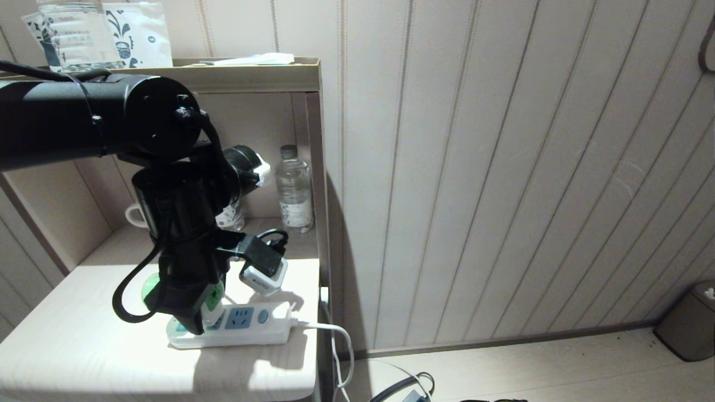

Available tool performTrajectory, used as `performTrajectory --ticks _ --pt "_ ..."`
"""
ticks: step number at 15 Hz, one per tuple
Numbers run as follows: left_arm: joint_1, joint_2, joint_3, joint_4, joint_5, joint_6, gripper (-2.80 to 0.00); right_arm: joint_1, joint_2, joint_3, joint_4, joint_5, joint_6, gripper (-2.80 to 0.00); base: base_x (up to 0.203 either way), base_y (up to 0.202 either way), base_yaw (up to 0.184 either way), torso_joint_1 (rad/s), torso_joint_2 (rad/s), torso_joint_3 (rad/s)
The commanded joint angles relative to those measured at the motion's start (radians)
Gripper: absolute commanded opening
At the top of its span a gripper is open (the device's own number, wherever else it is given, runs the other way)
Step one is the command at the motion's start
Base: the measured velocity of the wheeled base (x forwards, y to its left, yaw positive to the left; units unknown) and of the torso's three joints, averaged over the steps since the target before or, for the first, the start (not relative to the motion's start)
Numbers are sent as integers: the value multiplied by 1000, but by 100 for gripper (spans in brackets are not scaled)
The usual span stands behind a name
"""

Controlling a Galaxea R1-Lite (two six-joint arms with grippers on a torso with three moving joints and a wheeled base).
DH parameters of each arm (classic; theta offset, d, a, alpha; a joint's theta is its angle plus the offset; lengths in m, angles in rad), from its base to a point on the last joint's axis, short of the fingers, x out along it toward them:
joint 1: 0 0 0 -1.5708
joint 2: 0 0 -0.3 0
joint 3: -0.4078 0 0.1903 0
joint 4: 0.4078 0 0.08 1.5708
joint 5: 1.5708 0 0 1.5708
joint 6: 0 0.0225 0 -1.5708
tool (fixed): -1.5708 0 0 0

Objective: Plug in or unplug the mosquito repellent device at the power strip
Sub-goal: Insert the plug into the socket

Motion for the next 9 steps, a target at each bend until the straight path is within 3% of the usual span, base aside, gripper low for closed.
performTrajectory --ticks 1,9 --pt "1 1 -9 6 1 7 -280 0 -1 0 -1 0 0 -280 0 0 0 0 0 0" --pt "4 -2 -27 5 1 -4 -280 0 -1 0 -1 0 1 -280 0 0 0 0 0 0"
